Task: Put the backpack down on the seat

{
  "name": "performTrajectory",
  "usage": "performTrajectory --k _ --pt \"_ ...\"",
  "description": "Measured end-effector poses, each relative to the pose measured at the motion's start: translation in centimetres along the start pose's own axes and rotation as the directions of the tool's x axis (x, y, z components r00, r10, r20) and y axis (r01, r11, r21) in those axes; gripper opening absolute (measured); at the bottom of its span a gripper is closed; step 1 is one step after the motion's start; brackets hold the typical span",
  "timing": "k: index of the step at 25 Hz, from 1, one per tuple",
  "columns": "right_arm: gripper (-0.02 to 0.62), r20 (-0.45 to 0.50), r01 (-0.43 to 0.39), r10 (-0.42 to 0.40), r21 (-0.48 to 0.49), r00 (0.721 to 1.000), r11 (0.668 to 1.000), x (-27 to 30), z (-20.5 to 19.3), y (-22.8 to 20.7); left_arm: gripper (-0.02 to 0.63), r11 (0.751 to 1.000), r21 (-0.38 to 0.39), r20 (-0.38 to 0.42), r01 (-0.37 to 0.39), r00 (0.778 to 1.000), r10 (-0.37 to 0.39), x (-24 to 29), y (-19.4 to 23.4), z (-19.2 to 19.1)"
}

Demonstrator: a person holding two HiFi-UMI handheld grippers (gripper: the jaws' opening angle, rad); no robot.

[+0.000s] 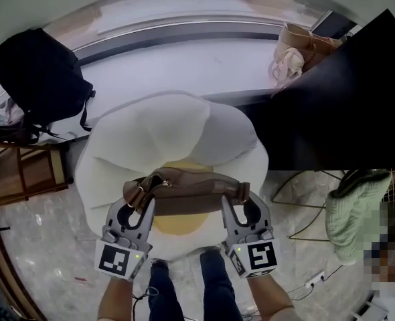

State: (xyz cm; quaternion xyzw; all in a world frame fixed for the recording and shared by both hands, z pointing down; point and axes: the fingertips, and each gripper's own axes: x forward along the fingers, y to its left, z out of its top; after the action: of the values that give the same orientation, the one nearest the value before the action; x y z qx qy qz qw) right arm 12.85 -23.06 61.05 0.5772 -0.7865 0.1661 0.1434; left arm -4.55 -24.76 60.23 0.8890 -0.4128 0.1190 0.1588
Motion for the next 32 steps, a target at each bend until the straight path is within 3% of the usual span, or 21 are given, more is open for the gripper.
performTrajectory --k 17,28,32 --pt "0.166 -0.100 -0.023 0.023 0.006 0.995 1.000 5.1 -9.0 -2.4 0.087 1.000 -0.018 -0.101 0.008 0.995 -0.010 5.3 2.1 -9.3" --pt "0.166 -0.162 -0.006 0.006 0.001 0.987 1.000 9.1 -14.3 -4.7 0.087 1.000 0.020 -0.204 0.001 0.979 0.003 9.4 3.8 -14.7" --pt "0.166 -0.193 0.003 -0.001 0.011 0.981 1.000 10.9 -16.4 -5.5 0.087 1.000 0.023 -0.204 0.007 0.979 -0.002 11.3 4.5 -16.4"
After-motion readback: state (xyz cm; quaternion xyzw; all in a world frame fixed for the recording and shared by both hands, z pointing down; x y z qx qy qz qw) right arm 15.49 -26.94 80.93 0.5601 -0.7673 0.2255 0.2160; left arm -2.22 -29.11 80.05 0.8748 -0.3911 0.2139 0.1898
